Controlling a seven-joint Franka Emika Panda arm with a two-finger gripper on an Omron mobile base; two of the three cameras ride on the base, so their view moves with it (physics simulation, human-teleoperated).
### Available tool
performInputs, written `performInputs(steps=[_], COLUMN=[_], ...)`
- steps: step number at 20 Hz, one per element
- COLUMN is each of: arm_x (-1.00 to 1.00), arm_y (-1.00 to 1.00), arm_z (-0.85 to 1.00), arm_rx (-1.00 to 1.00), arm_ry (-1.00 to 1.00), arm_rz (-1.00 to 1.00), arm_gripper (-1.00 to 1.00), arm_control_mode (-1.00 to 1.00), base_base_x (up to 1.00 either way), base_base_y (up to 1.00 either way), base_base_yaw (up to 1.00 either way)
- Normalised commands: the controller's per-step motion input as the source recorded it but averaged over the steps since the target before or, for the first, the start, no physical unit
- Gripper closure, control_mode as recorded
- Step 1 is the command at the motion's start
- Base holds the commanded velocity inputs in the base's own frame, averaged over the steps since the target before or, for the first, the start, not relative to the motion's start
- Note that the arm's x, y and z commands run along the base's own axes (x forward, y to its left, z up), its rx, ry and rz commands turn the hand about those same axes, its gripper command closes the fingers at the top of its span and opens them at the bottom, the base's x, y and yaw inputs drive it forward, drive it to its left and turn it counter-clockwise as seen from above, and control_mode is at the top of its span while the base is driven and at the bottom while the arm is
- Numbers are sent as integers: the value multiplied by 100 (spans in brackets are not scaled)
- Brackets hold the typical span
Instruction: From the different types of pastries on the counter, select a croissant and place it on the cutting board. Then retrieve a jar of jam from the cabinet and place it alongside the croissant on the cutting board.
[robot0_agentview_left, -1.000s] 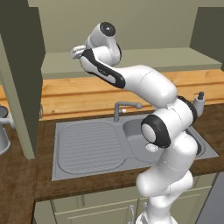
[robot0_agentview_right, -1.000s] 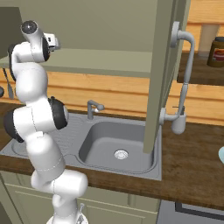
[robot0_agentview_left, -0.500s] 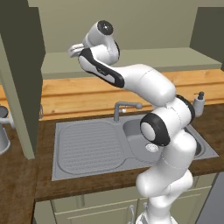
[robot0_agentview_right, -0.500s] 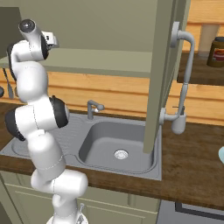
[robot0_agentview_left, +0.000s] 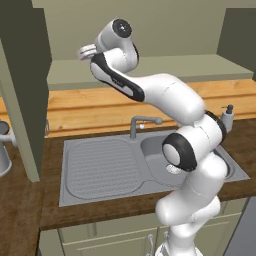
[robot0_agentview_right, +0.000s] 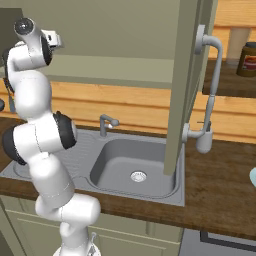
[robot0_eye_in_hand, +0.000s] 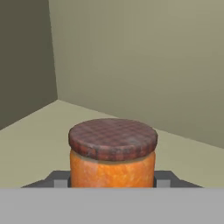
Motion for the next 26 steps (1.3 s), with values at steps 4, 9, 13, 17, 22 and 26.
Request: performInputs(steps=[4, 9, 13, 17, 22, 26], arm_x=[-69, -66, -48, -76, -100, -100], arm_y=[0, 0, 0, 0, -17, -42], arm_z=[2, 0, -6, -25, -45, -81], arm_rx=[0, 0, 0, 0, 0, 0], arm_ry=[-12, -7, -1, -2, -4, -8], arm_rz=[0, 0, 0, 0, 0, 0], arm_gripper=[100, 100, 100, 100, 100, 100], arm_control_mode=[-100, -100, -100, -100, -100, -100], base_base_x=[0, 0, 0, 0, 0, 0], base_base_y=[0, 0, 0, 0, 0, 0], base_base_yaw=[0, 0, 0, 0, 0, 0])
